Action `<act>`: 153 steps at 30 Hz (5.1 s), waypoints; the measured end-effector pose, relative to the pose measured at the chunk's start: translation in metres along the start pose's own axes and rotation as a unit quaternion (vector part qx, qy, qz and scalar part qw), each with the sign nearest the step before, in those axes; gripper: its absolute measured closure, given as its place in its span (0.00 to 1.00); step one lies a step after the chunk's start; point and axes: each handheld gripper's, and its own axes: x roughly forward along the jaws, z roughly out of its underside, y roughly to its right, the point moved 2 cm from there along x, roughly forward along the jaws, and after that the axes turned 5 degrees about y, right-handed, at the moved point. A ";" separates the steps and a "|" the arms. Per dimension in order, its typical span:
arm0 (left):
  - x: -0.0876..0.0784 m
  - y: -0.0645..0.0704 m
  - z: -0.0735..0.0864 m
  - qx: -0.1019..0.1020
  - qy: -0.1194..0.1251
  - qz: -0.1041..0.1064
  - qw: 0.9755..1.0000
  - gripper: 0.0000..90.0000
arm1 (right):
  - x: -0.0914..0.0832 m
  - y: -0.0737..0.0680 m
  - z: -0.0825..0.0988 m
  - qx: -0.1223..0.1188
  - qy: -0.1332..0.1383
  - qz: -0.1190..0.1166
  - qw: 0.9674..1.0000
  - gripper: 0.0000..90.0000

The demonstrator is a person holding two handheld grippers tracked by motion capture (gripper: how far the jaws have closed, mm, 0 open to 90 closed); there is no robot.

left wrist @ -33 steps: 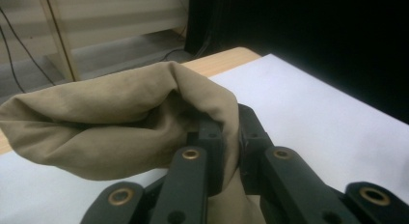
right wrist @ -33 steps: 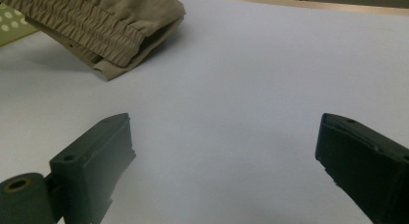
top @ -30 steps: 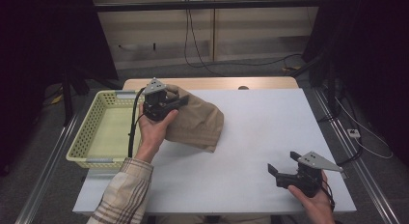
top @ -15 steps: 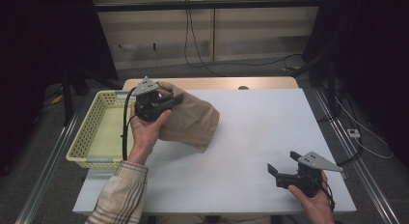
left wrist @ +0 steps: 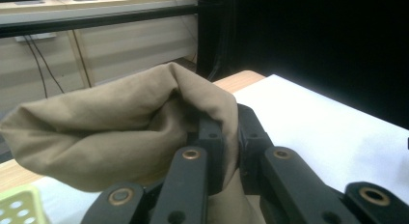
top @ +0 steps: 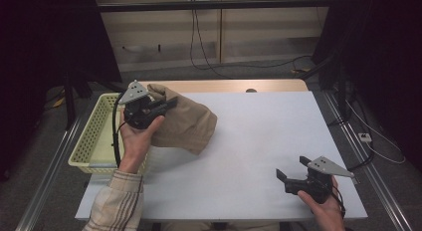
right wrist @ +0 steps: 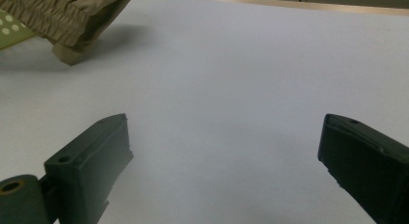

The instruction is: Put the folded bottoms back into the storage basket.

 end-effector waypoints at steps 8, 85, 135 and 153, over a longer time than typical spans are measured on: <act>-0.015 -0.002 -0.010 -0.002 0.020 -0.008 1.000 0.94 | -0.001 0.000 -0.001 -0.003 0.004 -0.001 1.000 0.05; -0.155 -0.053 -0.045 -0.001 0.099 -0.116 0.988 0.94 | 0.000 -0.003 0.000 -0.005 0.000 -0.009 1.000 0.05; -0.134 -0.124 0.017 -0.069 -0.030 -0.137 0.988 0.93 | 0.001 -0.004 0.000 -0.007 -0.004 -0.012 1.000 0.05; -0.119 -0.135 0.036 -0.068 -0.098 -0.157 0.980 0.93 | 0.000 -0.004 0.000 -0.008 -0.002 -0.008 1.000 0.05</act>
